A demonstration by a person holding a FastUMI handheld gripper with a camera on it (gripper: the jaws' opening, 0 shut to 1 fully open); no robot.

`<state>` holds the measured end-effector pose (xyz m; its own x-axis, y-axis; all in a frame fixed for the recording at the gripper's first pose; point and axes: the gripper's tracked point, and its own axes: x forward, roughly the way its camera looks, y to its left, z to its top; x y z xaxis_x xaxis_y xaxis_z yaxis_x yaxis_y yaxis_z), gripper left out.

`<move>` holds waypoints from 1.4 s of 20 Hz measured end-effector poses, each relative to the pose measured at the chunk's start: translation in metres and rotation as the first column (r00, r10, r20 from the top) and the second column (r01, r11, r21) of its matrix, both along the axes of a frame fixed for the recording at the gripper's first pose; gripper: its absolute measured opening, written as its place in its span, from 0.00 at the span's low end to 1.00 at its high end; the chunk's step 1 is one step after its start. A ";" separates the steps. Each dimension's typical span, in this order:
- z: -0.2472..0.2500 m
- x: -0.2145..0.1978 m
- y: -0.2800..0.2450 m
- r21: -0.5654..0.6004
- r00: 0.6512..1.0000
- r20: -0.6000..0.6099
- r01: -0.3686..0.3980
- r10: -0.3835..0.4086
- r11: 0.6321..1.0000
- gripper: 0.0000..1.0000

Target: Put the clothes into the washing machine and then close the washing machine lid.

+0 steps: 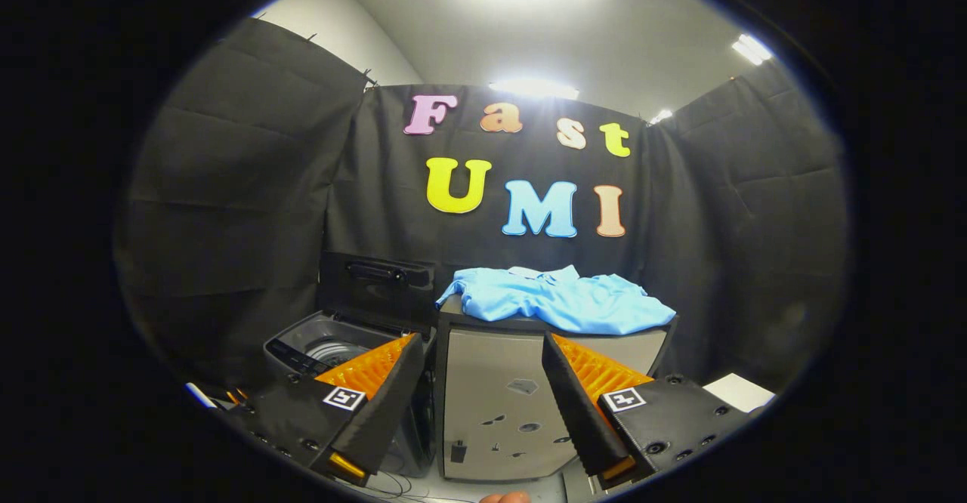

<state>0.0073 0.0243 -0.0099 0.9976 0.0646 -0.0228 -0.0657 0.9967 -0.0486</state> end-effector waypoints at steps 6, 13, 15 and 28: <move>0.004 0.003 -0.002 0.004 1.000 0.004 0.014 -0.014 1.000 0.98; 0.012 0.013 -0.008 -0.002 0.999 0.008 0.033 -0.033 0.999 0.98; 0.018 0.017 -0.011 0.002 0.999 0.016 0.045 -0.045 0.999 0.98; 0.084 0.062 -0.012 0.012 0.998 0.068 0.002 -0.003 1.000 0.98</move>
<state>0.0691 0.0123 0.0740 0.9970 0.0624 0.0457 -0.0606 0.9973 -0.0405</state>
